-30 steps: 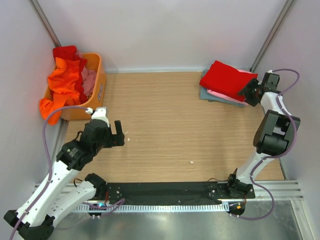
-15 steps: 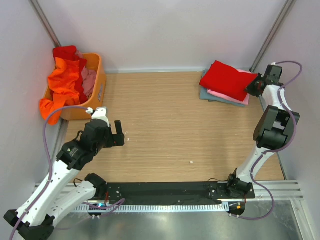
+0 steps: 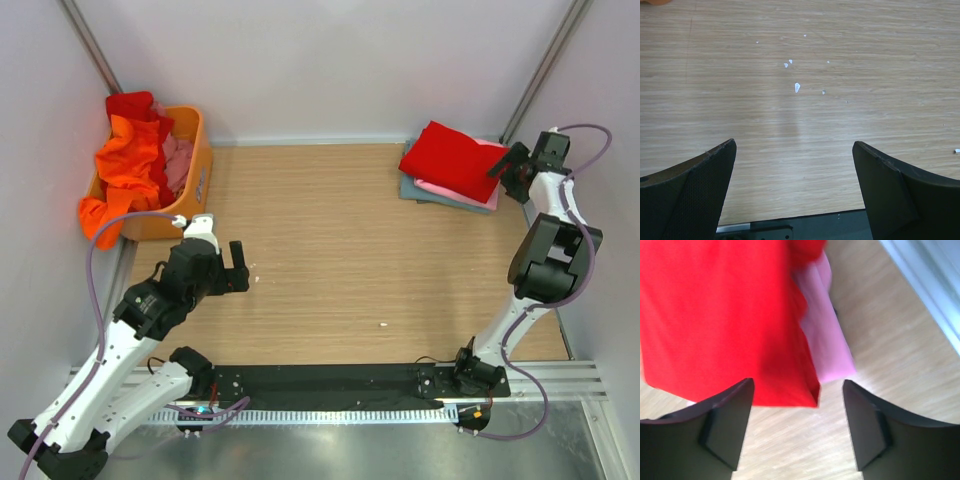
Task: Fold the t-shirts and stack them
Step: Neatly place the folded tshirt to the corner
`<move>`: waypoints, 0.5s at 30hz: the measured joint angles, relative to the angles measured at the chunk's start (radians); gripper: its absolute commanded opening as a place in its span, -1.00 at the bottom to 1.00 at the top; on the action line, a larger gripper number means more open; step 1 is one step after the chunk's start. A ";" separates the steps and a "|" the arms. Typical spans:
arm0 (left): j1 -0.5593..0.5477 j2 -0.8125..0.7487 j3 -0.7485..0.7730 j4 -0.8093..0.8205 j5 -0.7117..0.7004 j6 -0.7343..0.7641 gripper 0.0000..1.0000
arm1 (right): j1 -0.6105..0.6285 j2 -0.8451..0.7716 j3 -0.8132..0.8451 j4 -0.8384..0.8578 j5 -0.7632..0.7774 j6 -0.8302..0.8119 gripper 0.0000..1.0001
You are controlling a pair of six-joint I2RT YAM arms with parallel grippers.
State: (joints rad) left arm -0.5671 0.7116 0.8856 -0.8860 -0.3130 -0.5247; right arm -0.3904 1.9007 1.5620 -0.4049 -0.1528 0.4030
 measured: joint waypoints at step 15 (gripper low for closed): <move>0.000 0.013 0.000 0.000 0.000 0.000 0.99 | 0.000 0.029 -0.105 0.083 -0.073 -0.004 -0.27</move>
State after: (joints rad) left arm -0.5671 0.7242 0.8856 -0.8860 -0.3130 -0.5247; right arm -0.3904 1.9297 1.4570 -0.3222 -0.2256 0.3992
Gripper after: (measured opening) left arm 0.996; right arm 0.430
